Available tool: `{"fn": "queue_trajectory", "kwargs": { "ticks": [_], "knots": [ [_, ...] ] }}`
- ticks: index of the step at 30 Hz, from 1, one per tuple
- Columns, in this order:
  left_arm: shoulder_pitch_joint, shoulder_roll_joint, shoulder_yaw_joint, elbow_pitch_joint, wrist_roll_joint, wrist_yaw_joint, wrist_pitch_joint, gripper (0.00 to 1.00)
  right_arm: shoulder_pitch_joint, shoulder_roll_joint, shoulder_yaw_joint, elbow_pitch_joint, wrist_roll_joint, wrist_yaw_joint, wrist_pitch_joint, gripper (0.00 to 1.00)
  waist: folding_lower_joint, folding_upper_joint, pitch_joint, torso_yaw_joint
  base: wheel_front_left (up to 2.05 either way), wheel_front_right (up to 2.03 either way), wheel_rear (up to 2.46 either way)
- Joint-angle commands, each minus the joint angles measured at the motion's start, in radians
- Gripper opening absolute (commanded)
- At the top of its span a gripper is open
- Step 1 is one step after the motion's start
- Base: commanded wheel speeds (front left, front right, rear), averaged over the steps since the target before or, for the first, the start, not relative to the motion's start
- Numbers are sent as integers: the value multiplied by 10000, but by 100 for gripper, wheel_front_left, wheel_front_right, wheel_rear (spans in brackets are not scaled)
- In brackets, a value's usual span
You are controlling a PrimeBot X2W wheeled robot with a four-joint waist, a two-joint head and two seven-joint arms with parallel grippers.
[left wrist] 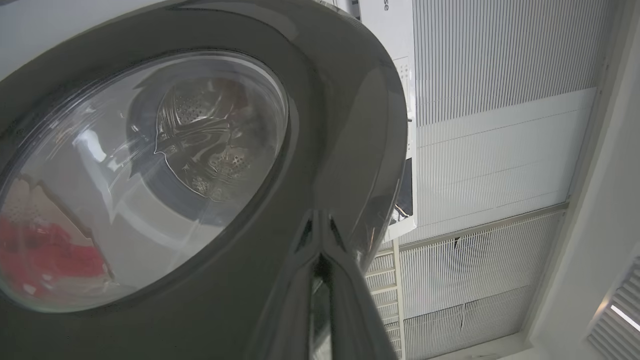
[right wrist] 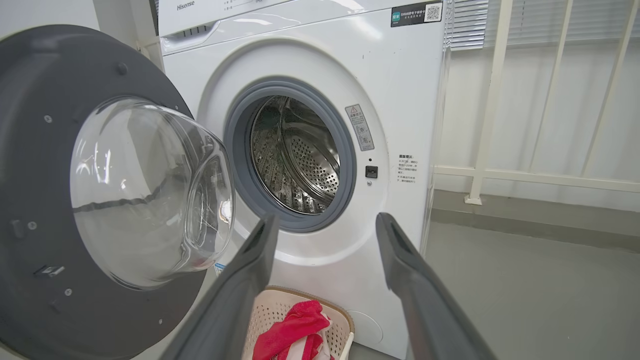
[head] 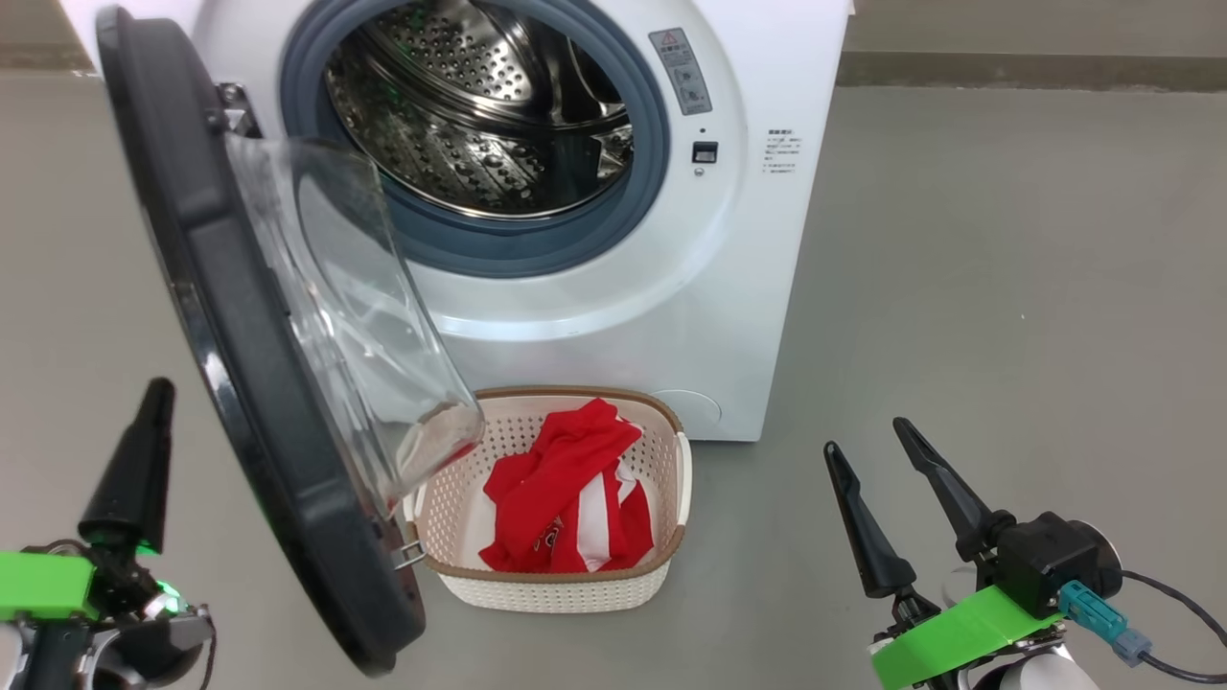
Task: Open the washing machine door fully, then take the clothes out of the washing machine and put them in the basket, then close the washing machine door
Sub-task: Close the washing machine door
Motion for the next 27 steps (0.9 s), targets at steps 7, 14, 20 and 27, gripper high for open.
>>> {"fn": "queue_trajectory", "kwargs": {
  "ticks": [7,14,20,27],
  "knots": [
    [-356,183,52,-622,-134,526,333,0,-276,20,287,-243,4,67,-63,100,0,0,184,-418,0,0,0],
    [-666,173,-230,-561,-413,501,222,0,-403,20,236,-315,-60,67,-63,100,0,0,499,-930,0,0,0],
    [-1153,167,-587,-400,-742,376,59,0,-544,20,216,-390,-77,67,-63,100,0,0,857,-1461,0,0,0],
    [-1820,164,-841,-45,-883,309,-237,0,-775,20,193,-526,-58,67,-63,100,0,0,1317,-2206,0,0,0]
  ]
}}
